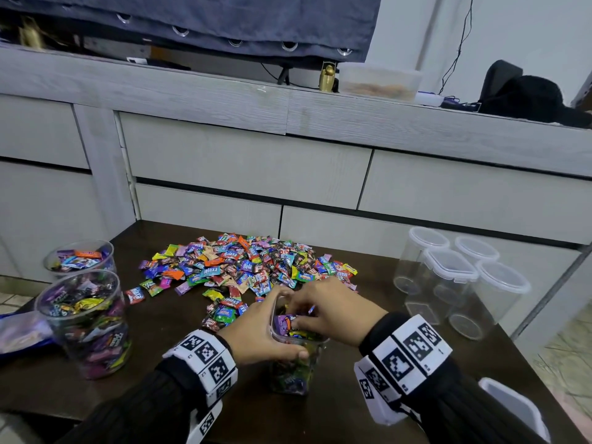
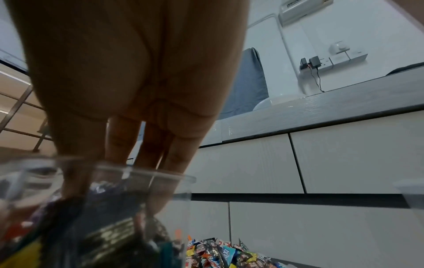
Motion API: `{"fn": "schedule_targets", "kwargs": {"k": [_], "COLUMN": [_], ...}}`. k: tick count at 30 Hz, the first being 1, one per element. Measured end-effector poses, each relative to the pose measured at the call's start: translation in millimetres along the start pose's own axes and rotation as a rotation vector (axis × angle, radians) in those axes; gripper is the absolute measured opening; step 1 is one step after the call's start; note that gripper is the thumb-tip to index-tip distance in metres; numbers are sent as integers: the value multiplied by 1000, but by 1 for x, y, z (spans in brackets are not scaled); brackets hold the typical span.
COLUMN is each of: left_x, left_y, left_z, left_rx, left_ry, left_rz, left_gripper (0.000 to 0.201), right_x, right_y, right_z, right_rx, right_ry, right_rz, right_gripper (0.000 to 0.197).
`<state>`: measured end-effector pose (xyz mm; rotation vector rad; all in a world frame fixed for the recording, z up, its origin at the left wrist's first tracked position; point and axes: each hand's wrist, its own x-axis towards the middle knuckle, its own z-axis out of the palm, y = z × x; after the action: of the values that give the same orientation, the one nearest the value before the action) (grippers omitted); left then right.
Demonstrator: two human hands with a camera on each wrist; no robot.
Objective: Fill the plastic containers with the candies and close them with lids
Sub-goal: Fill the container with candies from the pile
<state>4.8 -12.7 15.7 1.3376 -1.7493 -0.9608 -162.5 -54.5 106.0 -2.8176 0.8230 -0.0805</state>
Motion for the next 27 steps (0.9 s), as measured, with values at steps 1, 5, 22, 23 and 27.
{"fn": "schedule_targets", "kwargs": {"k": [1, 5, 22, 23, 27], "left_x": [0, 0, -7, -10, -27], "left_y": [0, 4, 38, 38, 36], "left_z": [0, -1, -16, -21, -49], "left_rx": [-1, 21, 725, 761, 924], "left_ry": [-1, -5, -2, -2, -18], "left_rz": [0, 1, 90, 69, -32], "left_gripper": [76, 81, 84, 84, 80], "right_x": [-1, -6, -24, -22, -17], "right_y": [1, 7, 89, 88, 85], "right_z": [1, 2, 109, 111, 115], "right_rx": [10, 111, 63, 50, 14], "right_ry": [-12, 11, -171, -176, -190], "right_rz": [-13, 11, 711, 725, 747], "right_gripper": [23, 22, 55, 59, 65]}}
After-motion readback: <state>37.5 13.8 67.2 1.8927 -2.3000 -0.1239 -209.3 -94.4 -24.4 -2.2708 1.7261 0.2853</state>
